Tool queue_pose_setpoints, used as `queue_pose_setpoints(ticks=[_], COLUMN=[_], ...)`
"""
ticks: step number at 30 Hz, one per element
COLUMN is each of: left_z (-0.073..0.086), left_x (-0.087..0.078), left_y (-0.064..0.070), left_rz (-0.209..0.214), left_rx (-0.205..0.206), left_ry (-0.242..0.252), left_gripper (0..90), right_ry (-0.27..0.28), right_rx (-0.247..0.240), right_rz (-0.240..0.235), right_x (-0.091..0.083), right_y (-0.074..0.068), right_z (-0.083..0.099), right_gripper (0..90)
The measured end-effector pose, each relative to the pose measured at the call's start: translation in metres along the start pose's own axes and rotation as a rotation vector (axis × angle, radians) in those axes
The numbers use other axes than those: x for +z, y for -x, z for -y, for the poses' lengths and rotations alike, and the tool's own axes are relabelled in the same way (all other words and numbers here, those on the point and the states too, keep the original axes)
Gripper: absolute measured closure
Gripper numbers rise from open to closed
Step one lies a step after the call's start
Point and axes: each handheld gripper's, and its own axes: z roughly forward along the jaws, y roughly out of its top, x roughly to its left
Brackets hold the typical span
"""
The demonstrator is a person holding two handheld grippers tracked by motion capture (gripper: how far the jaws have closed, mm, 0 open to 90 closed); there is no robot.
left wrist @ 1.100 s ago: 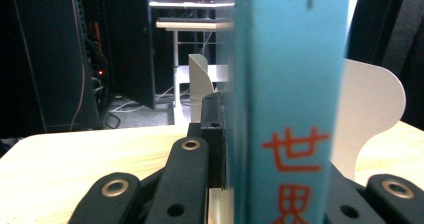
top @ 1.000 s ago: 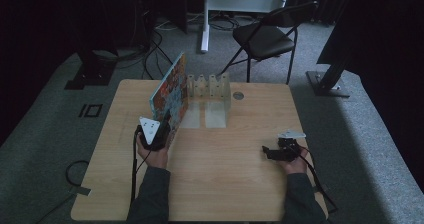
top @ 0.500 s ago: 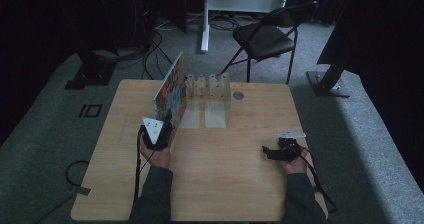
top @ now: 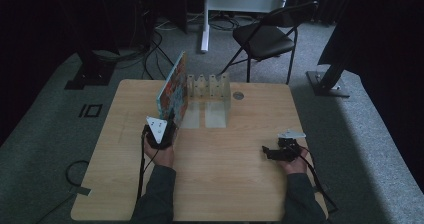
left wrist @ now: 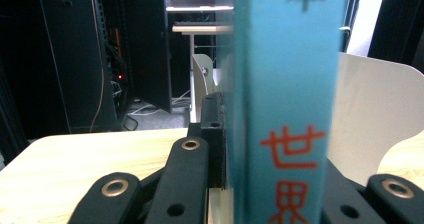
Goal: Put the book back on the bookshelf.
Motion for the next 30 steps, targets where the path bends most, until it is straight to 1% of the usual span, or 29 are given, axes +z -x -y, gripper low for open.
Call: queue_pose_setpoints(ticks=[14, 18, 30], left_z=[0.0, 0.0013, 0.006], left_x=[0.003, 0.0027, -0.0012], left_y=[0.0039, 0.0057, 0.0058], left_rz=[-0.004, -0.006, -0.007], left_rx=[0.007, 0.021, 0.016], left_ry=[0.005, 0.006, 0.004], left_gripper=[80.7, 80.7, 80.4], right_ry=[0.0, 0.0, 0.0], right_rx=[0.0, 0.0, -0.001], right_rz=[0.0, 0.0, 0.0], right_x=[0.0, 0.0, 0.0], right_y=[0.0, 0.0, 0.0], right_z=[0.0, 0.0, 0.0], right_gripper=[16.0, 16.0, 16.0])
